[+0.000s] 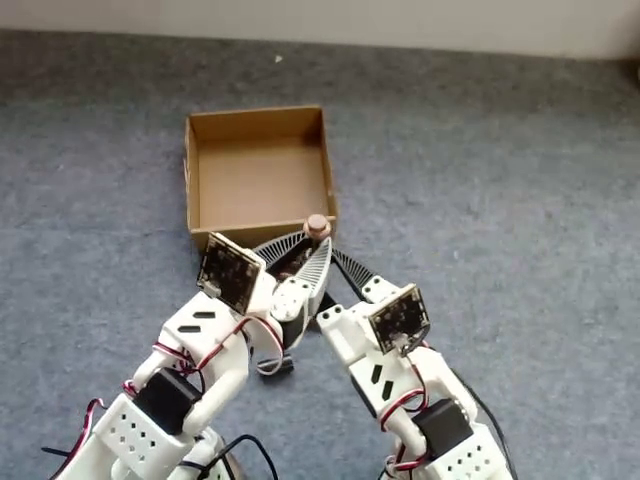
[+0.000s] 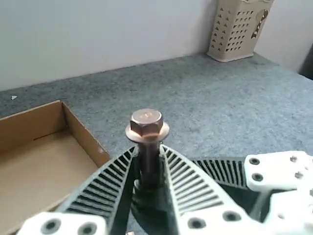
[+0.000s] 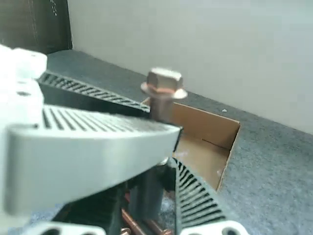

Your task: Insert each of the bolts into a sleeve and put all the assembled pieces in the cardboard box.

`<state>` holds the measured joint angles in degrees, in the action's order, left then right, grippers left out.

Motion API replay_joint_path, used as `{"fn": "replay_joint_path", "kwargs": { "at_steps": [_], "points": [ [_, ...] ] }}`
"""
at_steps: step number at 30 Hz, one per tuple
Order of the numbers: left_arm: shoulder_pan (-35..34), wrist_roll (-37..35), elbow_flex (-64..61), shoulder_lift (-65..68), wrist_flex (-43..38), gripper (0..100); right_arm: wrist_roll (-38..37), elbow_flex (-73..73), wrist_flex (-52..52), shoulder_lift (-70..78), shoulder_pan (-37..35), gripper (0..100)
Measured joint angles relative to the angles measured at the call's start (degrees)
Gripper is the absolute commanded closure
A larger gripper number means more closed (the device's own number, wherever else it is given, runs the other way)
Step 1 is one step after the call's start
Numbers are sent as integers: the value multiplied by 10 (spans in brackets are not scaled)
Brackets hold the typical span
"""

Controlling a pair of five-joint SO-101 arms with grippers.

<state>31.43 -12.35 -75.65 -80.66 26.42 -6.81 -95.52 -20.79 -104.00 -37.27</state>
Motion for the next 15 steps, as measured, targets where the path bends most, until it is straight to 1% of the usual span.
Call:
{"fn": "replay_joint_path", "kwargs": {
  "at_steps": [4,6,8,10,12,15],
  "points": [
    [5,45,-7,1,0,995,0,2,0,0,12,993],
    [5,52,-9,1,0,982,0,8,1,0,23,993],
    [5,55,-8,1,4,929,2,13,1,0,29,993],
    [5,59,-8,1,5,875,21,15,1,0,33,993],
    [5,60,-8,1,5,841,39,15,1,0,37,993],
    [0,60,-7,-6,24,808,45,15,1,1,51,993]
  ]
}}
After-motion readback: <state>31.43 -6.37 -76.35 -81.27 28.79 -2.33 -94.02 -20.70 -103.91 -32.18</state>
